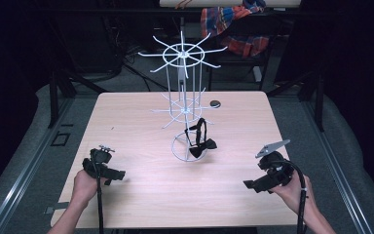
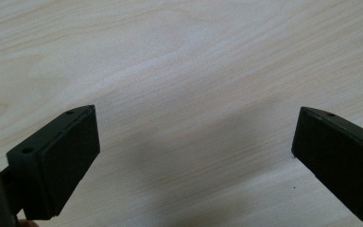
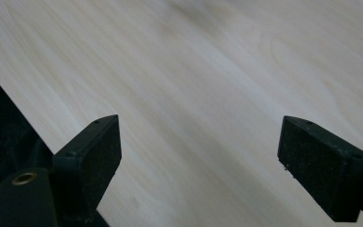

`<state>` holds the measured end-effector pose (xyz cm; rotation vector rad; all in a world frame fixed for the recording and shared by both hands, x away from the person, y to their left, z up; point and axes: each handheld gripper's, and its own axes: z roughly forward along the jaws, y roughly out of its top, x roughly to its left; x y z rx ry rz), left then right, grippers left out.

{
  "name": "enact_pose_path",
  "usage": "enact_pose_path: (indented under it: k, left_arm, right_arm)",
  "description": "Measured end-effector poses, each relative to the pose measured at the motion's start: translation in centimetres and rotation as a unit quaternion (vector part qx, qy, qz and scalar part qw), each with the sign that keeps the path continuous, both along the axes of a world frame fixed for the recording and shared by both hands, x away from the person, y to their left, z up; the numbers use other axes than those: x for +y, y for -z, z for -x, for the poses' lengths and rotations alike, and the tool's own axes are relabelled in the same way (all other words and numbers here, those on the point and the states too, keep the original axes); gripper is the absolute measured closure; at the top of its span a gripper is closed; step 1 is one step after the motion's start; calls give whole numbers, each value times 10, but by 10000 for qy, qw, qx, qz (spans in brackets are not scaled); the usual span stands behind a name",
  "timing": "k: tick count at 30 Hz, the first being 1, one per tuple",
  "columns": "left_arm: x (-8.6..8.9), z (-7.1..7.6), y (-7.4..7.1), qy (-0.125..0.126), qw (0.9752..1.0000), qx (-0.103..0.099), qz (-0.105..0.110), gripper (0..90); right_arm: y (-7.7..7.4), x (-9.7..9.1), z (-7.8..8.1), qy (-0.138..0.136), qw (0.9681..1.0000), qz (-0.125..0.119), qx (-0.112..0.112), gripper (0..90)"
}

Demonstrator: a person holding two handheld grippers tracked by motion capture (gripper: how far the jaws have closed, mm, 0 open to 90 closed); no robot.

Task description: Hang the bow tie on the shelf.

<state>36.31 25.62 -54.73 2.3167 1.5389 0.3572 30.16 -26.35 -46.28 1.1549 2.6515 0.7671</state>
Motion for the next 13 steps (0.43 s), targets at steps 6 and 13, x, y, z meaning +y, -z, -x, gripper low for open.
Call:
enact_pose_path:
  k: [6,13]
  left_arm:
    - [-1,-1,1,13,10000,19,-39,17]
    - [-1,-1,0,55,10000,18,-44,17]
  right_arm:
    - [27,-9,12,105,9994,35,336,139]
    - [41,-7,14,107,9985,256,479,141]
